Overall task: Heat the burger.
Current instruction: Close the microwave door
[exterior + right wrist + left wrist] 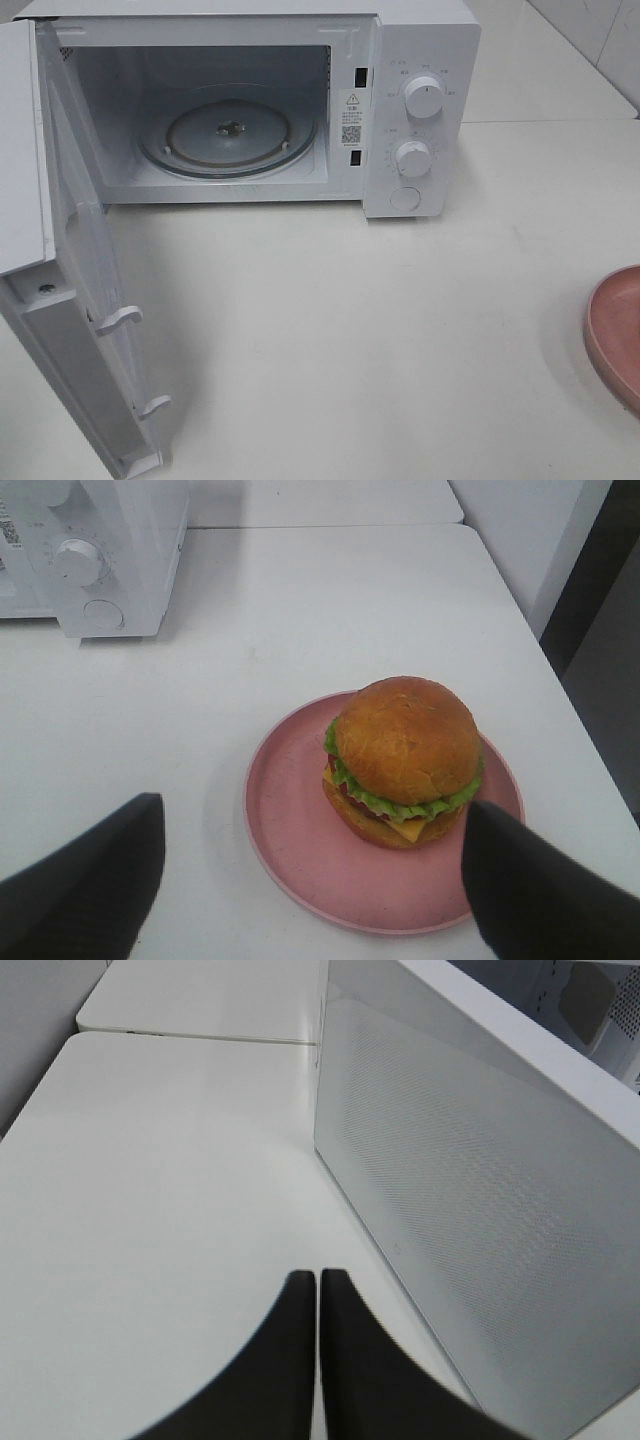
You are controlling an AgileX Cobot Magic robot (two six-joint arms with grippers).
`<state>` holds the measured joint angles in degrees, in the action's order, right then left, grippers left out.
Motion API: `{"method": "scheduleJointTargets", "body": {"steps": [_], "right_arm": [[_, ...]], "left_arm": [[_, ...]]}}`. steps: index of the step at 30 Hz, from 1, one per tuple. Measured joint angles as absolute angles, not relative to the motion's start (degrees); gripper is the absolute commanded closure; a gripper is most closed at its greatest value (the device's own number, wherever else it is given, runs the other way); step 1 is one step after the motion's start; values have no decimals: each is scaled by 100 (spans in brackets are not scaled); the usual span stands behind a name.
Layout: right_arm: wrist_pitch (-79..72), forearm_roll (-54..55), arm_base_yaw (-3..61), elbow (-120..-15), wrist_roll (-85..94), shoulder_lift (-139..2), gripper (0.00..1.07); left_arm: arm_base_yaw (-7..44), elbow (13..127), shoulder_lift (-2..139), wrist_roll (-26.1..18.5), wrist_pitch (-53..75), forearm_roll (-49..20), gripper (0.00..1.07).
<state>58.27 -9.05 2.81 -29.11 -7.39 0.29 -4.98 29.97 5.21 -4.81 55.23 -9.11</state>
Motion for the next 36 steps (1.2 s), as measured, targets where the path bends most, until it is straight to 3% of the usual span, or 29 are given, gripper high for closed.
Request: {"method": "scheduleJointTargets", "body": {"steps": [10,18,31,36], "right_arm": [[5827,-905,281,-2911,-739,29,31],[5827,-905,281,-2911,-739,29,31],[5827,-905,281,-2911,-739,29,31],[5827,-905,281,-2911,-739,29,31]], "left_arm": [[-498,2905,1484,-487,4354,-842,107],[-498,2384,2126,-751,3071,-814,107],[-476,1215,3151,-1008,218,-1381,107],[-201,1117,3816,-1020,-785,-1301,107]]}}
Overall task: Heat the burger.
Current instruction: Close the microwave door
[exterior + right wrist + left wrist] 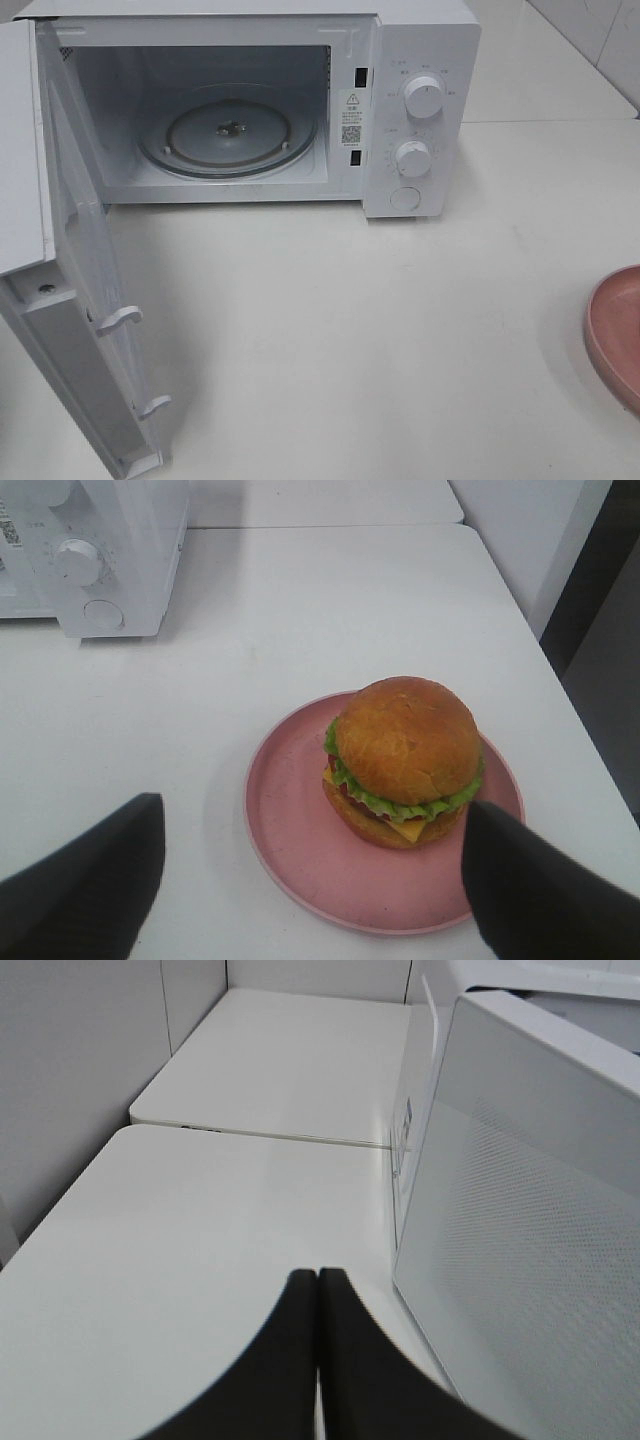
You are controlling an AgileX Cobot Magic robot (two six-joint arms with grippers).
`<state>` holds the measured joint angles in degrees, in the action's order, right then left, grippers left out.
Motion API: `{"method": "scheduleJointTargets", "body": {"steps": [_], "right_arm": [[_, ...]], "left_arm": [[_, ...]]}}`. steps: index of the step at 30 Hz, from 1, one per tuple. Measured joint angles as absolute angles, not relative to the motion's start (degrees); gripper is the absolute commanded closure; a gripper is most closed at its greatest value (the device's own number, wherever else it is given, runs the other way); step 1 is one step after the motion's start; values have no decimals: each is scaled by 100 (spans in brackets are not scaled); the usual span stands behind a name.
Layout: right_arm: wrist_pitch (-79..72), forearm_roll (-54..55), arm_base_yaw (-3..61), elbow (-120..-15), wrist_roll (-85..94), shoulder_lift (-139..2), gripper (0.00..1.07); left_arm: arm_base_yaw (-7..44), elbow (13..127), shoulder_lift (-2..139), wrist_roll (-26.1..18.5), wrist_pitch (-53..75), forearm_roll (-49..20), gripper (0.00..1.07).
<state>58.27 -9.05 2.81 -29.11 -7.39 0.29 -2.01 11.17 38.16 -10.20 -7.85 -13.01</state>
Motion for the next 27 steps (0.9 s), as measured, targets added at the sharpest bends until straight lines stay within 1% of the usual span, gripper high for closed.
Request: {"method": "scheduleJointTargets", "body": {"steps": [3,5,6,7,10,12,13,14,15,16,17,18,19,20,21,22,23,26,27], "right_arm": [[5827,-905,281,-2911,-739,29,31],[5827,-905,281,-2911,-739,29,31],[5827,-905,281,-2911,-739,29,31],[5827,-905,281,-2911,-739,29,31],[5827,-905,281,-2911,-739,29,31],[5827,-905,281,-2911,-739,29,31],[5827,-905,281,-2911,-739,29,31],[5827,-905,281,-2911,-739,29,31],[5827,-905,281,-2911,-739,29,31],[5827,-905,281,-2911,-739,29,31],[5827,-905,281,-2911,-739,29,31],[5827,-905,281,-2911,-739,29,31],[5827,-905,281,-2911,-739,29,31],[5827,-905,281,-2911,-739,29,31],[5827,-905,281,-2911,-739,29,31],[5827,-905,281,-2911,-739,29,31],[5827,-905,281,-2911,-739,29,31],[5827,-905,281,-2911,-739,29,31],[5827,-905,281,-2911,-739,29,31]], "left_arm": [[-143,1100,3936,-1020,-997,-1197,107],[57,940,4418,-968,-1730,-768,107],[57,940,4418,-968,-1730,-768,107],[74,854,4664,-779,-1977,-607,107],[74,837,4761,-676,-2045,-521,107],[74,819,5254,-74,-2538,109,107],[74,819,5254,-74,-2538,109,107],[74,819,5369,126,-2670,286,107],[74,819,5649,498,-2991,785,107],[74,819,5649,498,-2991,785,107],[74,819,5787,693,-3168,1031,107],[74,819,6028,968,-3512,1467,107],[74,819,6028,968,-3512,1467,107],[74,819,6268,1238,-3770,1902,107],[74,819,6268,1238,-3770,1902,107],[74,819,6348,1364,-3908,2080,107],[74,819,6537,1564,-4171,2441,107],[74,819,6629,1644,-4332,2630,107],[74,819,6795,1725,-4629,2934,107]]}}
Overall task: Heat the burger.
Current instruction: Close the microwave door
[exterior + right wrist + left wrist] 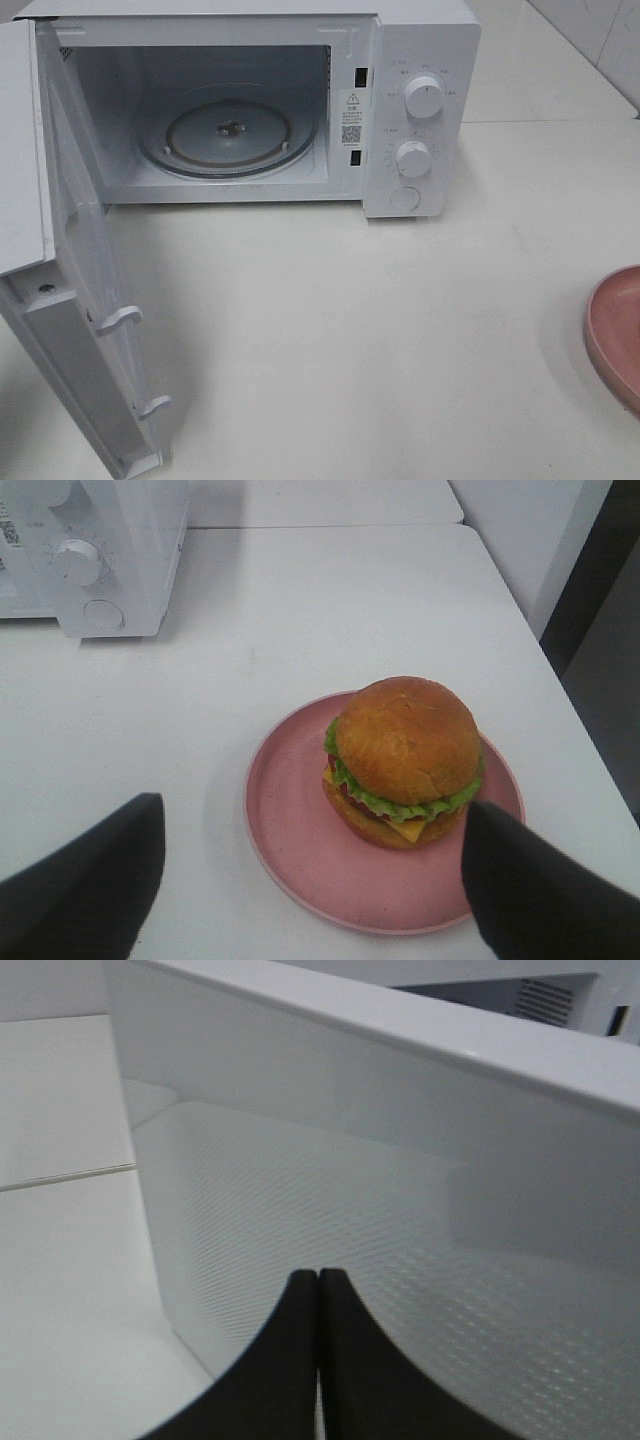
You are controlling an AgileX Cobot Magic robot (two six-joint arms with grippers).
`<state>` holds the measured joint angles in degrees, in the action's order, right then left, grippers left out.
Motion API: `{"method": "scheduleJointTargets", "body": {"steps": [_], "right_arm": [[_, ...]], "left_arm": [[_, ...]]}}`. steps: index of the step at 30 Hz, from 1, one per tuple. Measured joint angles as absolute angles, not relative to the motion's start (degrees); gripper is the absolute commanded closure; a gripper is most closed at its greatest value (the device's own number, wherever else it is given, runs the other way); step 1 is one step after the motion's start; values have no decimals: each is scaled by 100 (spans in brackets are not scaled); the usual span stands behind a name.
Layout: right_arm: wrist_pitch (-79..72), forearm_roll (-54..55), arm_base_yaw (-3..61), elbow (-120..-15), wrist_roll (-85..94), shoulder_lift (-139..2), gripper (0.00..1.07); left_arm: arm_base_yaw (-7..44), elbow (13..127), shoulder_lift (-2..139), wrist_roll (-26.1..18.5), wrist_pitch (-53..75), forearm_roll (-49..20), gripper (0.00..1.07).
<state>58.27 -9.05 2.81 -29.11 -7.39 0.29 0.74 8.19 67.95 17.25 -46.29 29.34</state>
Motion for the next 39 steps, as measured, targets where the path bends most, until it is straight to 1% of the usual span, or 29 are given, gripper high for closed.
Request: {"method": "scheduleJointTargets", "body": {"steps": [1,4,6,7,8,9,11,15,17,18,19,20,21,22,23,24,26,27,28,30,31,32,33,34,35,36,37,38,39], "right_arm": [[5827,-905,281,-2911,-739,29,32],[5827,-905,281,-2911,-739,29,32],[5827,-905,281,-2911,-739,29,32],[5827,-905,281,-2911,-739,29,32],[5827,-905,281,-2911,-739,29,32],[5827,-905,281,-2911,-739,29,32],[5827,-905,281,-2911,-739,29,32],[5827,-905,281,-2911,-739,29,32],[5827,-905,281,-2911,-739,29,32],[5827,-905,281,-2911,-739,29,32],[5827,-905,281,-2911,-739,29,32],[5827,-905,281,-2911,-739,29,32],[5827,-905,281,-2911,-739,29,32],[5827,-905,281,-2911,-739,29,32],[5827,-905,281,-2911,-739,29,32],[5827,-905,281,-2911,-739,29,32],[5827,-905,281,-2911,-739,29,32],[5827,-905,281,-2911,-739,29,32],[5827,-905,281,-2911,-739,29,32],[5827,-905,281,-2911,-739,29,32],[5827,-905,281,-2911,-739,29,32],[5827,-905,281,-2911,-739,29,32],[5827,-905,281,-2911,-739,29,32],[5827,-905,281,-2911,-739,29,32],[5827,-905,281,-2911,-739,29,32],[5827,-905,281,-2911,-739,29,32],[5827,-900,281,-2911,-739,29,32],[5827,-900,281,-2911,-739,29,32],[5827,-900,281,-2911,-739,29,32]], "left_arm": [[74,819,6950,1782,-4824,3151,107],[74,819,7105,1862,-4968,3317,107],[74,911,7322,2097,-5076,3707,107],[74,911,7322,2097,-5076,3707,107],[74,1031,7483,2240,-5094,3896,107],[74,1031,7483,2240,-5094,3896,107],[132,1249,7660,2435,-5134,4097,107],[338,1421,7827,2469,-5128,4120,107],[636,1581,8033,2412,-5128,3994,107],[636,1581,8033,2412,-5128,3994,107],[819,1673,8182,2320,-5134,3759,107],[819,1673,8182,2320,-5134,3759,107],[951,1730,8325,2212,-5134,3426,107],[1026,1759,8388,2143,-5139,3249,107],[1026,1759,8388,2143,-5139,3249,107],[1163,1816,8491,2017,-5145,2951,107],[1249,1851,8549,1948,-5157,2830,107],[1427,1919,8652,1862,-5168,2653,107],[1427,1919,8652,1862,-5168,2653,107],[1650,2040,8818,1776,-5180,2338,107],[1650,2040,8818,1776,-5180,2338,107],[1776,2103,8927,1684,-5180,2045,107],[1776,2103,8927,1684,-5180,2045,107],[1919,2154,9018,1564,-5185,1730,107],[1919,2154,9018,1564,-5185,1730,107],[2086,2217,9093,1387,-5237,1375,107],[2183,2257,9139,1301,-5271,1197,107],[2183,2257,9139,1301,-5271,1197,107],[2366,2355,9225,1134,-5288,842,107]]}}
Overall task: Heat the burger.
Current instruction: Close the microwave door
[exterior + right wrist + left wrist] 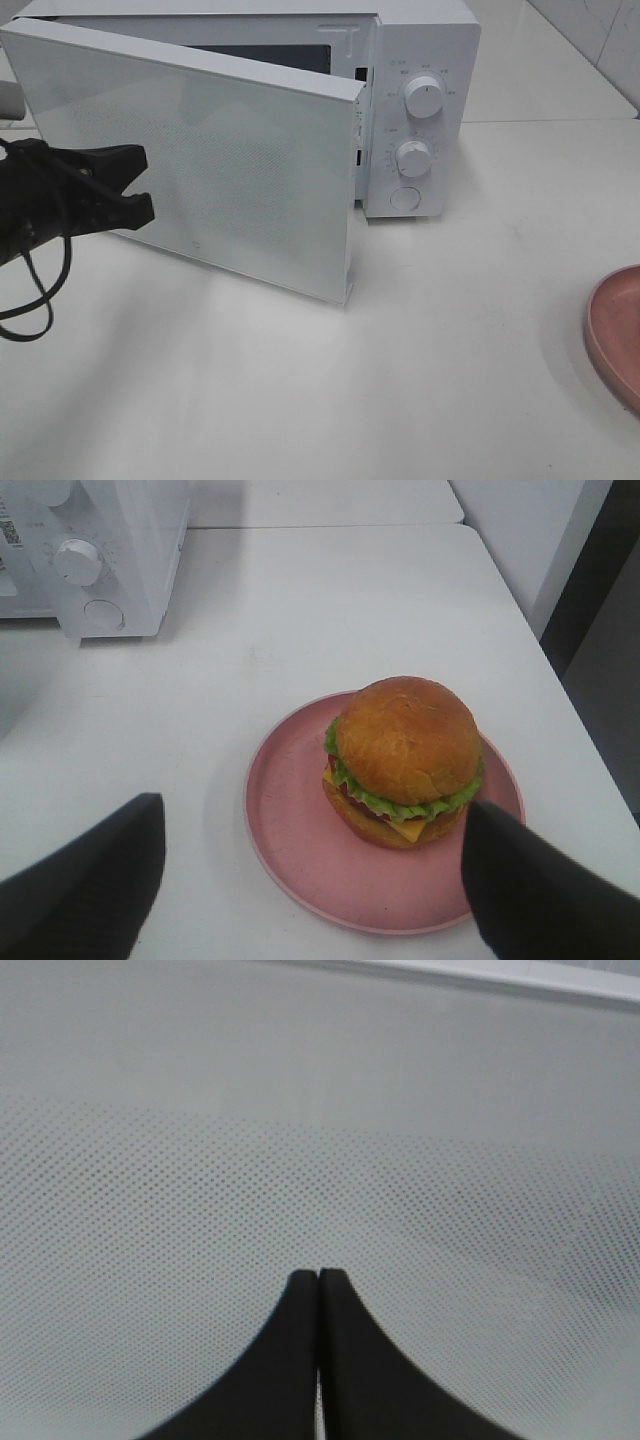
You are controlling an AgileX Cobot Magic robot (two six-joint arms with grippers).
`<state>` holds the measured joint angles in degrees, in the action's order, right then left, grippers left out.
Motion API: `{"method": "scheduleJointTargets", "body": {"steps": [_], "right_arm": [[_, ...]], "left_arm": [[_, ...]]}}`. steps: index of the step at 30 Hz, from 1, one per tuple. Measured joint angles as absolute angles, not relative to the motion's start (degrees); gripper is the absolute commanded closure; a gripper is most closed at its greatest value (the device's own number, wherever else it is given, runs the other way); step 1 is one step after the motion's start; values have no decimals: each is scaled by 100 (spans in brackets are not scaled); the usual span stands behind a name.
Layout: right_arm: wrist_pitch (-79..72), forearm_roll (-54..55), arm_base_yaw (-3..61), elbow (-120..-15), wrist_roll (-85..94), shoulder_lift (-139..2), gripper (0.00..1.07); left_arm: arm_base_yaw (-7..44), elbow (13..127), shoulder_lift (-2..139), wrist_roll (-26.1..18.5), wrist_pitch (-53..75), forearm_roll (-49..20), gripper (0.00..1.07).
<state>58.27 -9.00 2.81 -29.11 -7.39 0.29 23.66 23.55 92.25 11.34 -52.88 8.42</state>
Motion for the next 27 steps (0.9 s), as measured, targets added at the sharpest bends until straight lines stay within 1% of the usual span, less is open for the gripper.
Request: {"method": "scheduleJointTargets", "body": {"steps": [1,2,3,4,6,9,11,14,16,19,21,24,26,27], "right_arm": [[5827,-900,281,-2911,-739,29,32],[5827,-900,281,-2911,-739,29,32],[5827,-900,281,-2911,-739,29,32],[5827,-900,281,-2911,-739,29,32],[5827,-900,281,-2911,-739,29,32],[5827,-900,281,-2911,-739,29,32],[5827,-900,281,-2911,-739,29,32],[5827,-900,281,-2911,-739,29,32],[5827,-900,281,-2911,-739,29,32],[5827,-900,281,-2911,-739,29,32],[5827,-900,281,-2911,-739,29,32],[5827,-900,281,-2911,-739,29,32],[5827,-900,281,-2911,-739,29,32],[5827,-900,281,-2911,-739,29,32]], "left_arm": [[2366,2355,9225,1134,-5288,842,107],[2544,2469,9311,991,-5306,561,107],[2641,2538,9368,905,-5306,424,107],[2641,2538,9368,905,-5306,424,107],[2979,2836,9591,665,-5306,-92,107],[3060,2916,9654,602,-5306,-212,107],[3317,3197,9866,447,-5306,-647,107],[3369,3277,9924,413,-5300,-768,107],[3541,3633,10130,218,-5237,-1289,107],[3581,3724,10187,149,-5231,-1409,107],[3741,4102,10382,34,-5225,-1667,107],[3782,4206,10439,0,-5225,-1696,107],[3896,4578,10668,0,-5185,-1822,107],[3896,4578,10668,0,-5185,-1822,107]]}}
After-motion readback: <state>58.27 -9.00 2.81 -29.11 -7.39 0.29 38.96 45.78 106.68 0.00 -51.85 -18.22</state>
